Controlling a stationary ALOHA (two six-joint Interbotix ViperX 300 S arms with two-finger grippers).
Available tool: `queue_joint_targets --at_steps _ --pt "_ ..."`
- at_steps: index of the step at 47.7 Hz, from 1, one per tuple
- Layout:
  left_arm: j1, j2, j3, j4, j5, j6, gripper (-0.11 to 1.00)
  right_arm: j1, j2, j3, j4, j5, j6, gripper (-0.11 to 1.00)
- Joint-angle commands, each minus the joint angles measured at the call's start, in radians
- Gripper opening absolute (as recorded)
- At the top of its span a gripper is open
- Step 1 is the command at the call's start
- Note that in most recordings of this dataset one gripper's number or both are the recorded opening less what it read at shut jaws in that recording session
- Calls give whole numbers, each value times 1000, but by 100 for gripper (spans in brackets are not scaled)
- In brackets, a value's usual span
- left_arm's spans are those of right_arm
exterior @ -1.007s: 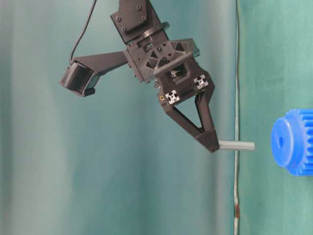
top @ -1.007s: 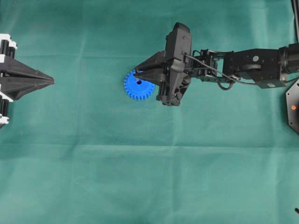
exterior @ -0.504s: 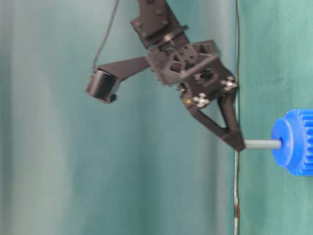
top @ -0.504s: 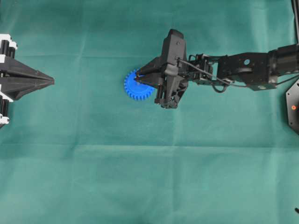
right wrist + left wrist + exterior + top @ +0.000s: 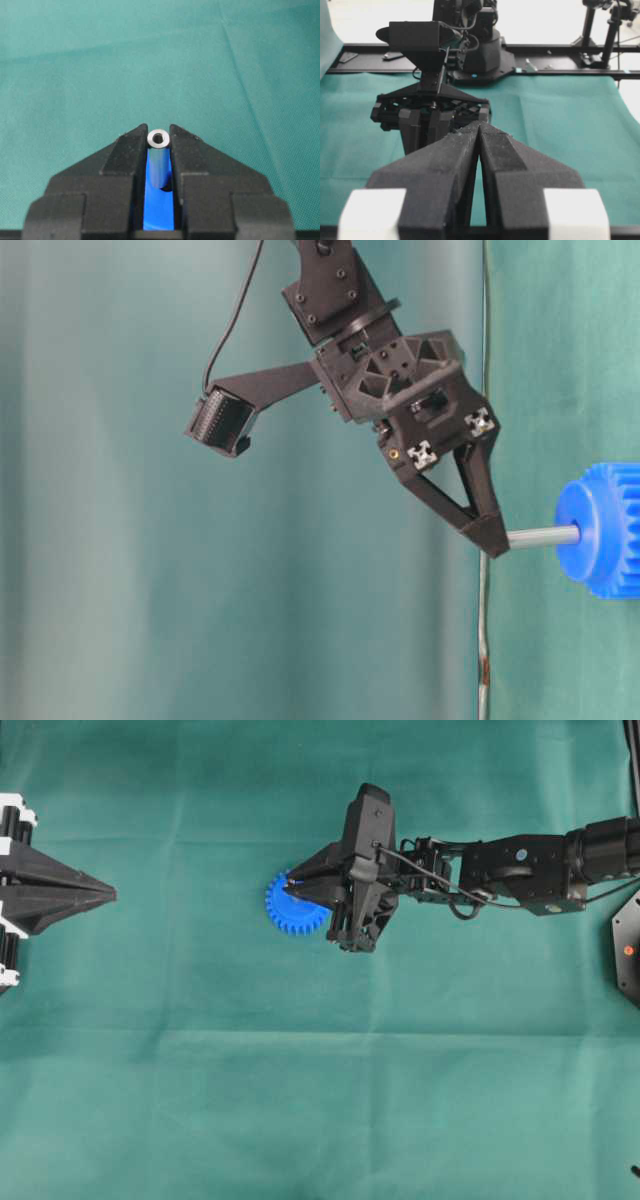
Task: Insert the shaft placed at a random location into the center hole of the medium gear at another random location.
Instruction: 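Lower the shaft into the blue gear's center hole with the right gripper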
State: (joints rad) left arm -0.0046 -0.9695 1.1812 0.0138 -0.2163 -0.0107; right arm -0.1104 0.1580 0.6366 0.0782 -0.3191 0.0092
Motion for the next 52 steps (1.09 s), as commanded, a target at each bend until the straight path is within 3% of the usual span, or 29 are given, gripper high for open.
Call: queue_joint_targets --at_steps 1,21,52 --pt "-3 6 -26 2 -8 -2 0 3 -46 -11 0 -5 6 13" --pt "-3 5 -25 2 -6 -2 0 -2 -101 -3 -3 -2 -23 13" --pt "-3 9 -25 3 -6 -2 0 -6 8 -2 21 -35 -17 13"
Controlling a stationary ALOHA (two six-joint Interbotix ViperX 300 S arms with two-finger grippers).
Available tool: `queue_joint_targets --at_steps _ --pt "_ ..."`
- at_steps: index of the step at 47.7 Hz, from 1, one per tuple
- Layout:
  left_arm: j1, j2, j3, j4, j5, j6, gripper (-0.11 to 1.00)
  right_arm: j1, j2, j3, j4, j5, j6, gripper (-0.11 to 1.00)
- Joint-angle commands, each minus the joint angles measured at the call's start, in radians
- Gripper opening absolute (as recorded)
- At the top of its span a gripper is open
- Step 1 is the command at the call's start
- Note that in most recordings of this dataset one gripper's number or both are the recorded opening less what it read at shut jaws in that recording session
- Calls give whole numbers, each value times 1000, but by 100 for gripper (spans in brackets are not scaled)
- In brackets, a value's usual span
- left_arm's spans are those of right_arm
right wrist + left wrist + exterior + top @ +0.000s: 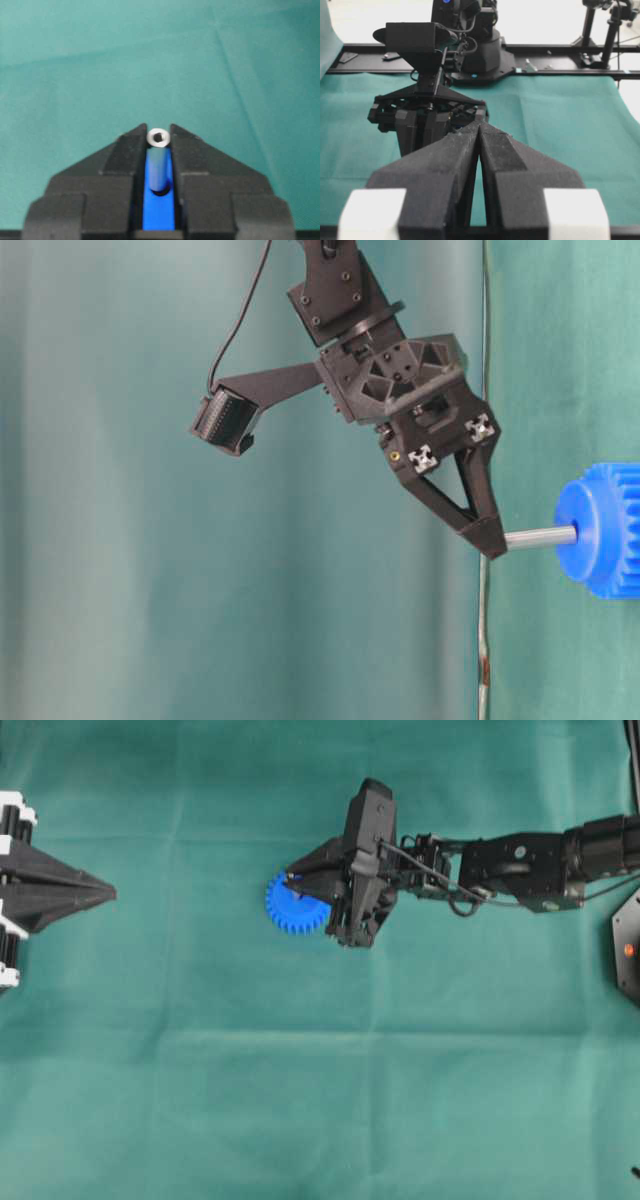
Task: Insert the shaft placed at a random location into the center hole of the medium gear at another random location.
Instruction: 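Lower the shaft into the blue gear's center hole with the right gripper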
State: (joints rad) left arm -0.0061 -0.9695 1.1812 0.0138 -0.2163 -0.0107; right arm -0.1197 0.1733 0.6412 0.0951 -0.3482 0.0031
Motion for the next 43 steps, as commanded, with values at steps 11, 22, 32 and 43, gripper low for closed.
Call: queue_joint_targets --at_steps 11,22,32,43 --pt "0 9 -25 2 -8 -2 0 5 -23 -3 3 -9 -17 13" --pt "-2 9 -25 2 -6 -2 0 3 -92 15 -6 -21 -25 13" --pt "-2 9 -25 2 -8 -2 0 5 -95 25 -5 -41 -28 13" --pt "0 9 -25 2 -6 -2 0 5 -61 23 -2 -55 -29 13"
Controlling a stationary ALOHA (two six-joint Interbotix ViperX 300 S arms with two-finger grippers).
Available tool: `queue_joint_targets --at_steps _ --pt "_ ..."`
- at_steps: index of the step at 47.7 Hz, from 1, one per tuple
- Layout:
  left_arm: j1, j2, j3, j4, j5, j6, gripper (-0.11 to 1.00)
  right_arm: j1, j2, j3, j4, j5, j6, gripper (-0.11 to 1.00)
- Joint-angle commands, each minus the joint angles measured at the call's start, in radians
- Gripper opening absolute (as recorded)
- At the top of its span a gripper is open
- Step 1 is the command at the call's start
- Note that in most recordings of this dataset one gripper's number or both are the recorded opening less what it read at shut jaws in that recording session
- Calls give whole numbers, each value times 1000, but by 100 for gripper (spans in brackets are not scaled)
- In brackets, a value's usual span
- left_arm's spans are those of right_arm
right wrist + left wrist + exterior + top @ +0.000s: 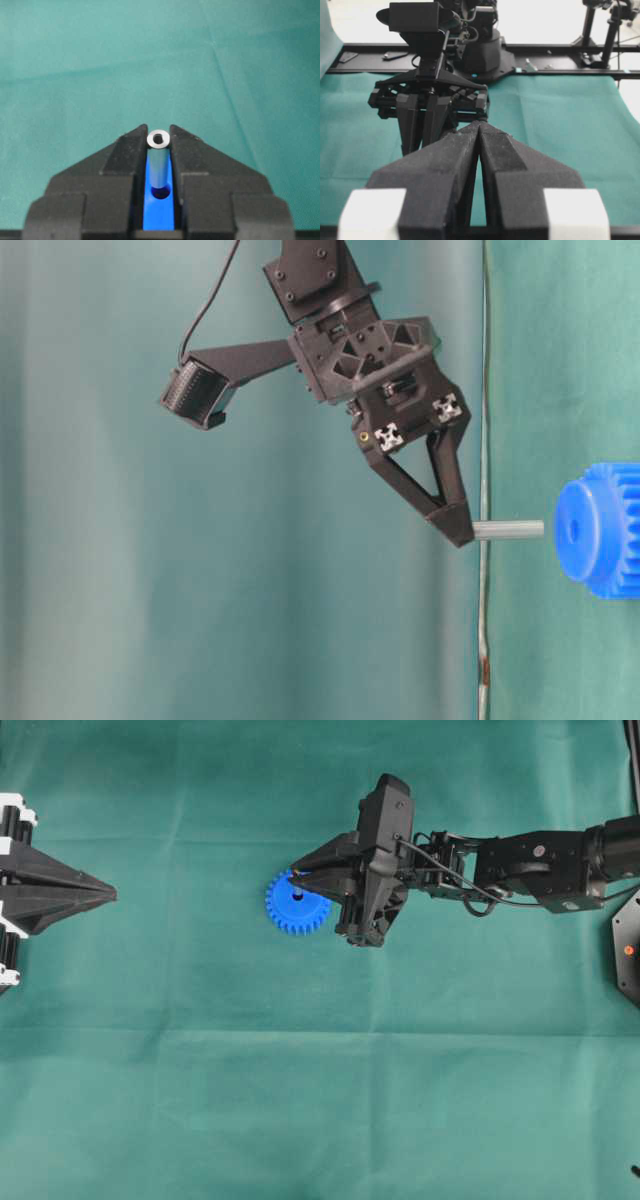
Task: Insert the shaft placed at a random location into the center hole of the medium gear at another random location.
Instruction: 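Lower the shaft into the blue gear's center hole with the right gripper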
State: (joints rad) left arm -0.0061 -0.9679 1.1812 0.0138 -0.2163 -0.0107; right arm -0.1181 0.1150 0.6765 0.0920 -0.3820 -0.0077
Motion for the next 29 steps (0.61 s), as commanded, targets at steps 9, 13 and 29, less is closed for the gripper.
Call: queue_joint_targets --at_steps 9,13,29 --pt "0 8 -26 2 -6 -2 0 8 34 -17 3 -44 -17 13" --pt "0 8 -26 2 -6 -2 0 8 43 -14 6 -43 -17 13" --pt "0 8 -25 2 -6 -2 0 8 63 3 14 -44 -15 13"
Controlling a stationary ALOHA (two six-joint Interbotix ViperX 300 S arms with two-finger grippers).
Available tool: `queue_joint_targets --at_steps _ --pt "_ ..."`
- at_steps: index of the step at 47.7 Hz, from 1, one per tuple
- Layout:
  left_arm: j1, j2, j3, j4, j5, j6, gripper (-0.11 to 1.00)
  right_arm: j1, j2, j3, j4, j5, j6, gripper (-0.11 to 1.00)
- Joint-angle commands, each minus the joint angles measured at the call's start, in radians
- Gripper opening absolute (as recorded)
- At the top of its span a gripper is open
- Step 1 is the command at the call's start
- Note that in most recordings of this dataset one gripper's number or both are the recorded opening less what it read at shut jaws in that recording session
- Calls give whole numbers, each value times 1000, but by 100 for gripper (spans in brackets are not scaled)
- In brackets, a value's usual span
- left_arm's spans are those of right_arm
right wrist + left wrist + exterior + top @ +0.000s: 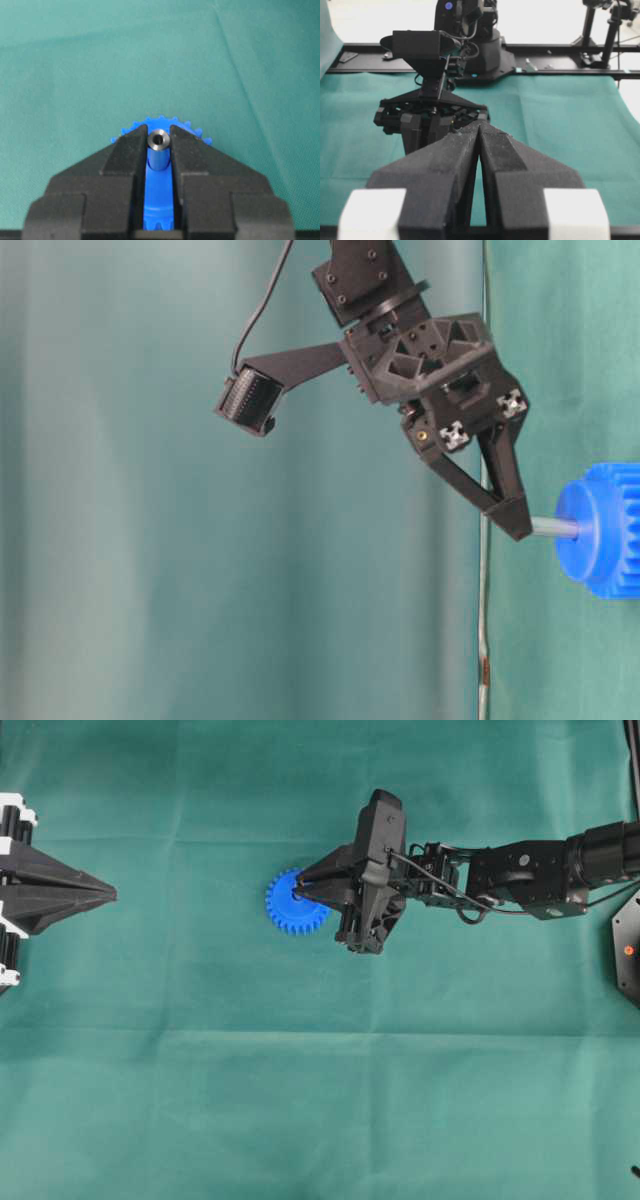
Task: Insert the shaft placed at a random location into the center hole of the medium gear at another random location.
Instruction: 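Lower the shaft into the blue gear's center hole with the right gripper, then open the right gripper to release the shaft in the gear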
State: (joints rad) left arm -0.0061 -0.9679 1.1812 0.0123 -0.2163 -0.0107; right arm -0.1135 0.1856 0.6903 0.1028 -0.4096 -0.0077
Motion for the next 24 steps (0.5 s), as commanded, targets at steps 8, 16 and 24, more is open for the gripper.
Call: queue_joint_targets --at_steps 8,16,24 --pt "-2 8 -25 3 -6 -2 0 8 31 -32 5 -12 -14 13" --pt "0 8 -25 3 -6 -2 0 9 46 -43 3 -11 -12 13" --pt "-2 8 -25 3 -6 0 0 8 46 -43 3 -8 -12 13"
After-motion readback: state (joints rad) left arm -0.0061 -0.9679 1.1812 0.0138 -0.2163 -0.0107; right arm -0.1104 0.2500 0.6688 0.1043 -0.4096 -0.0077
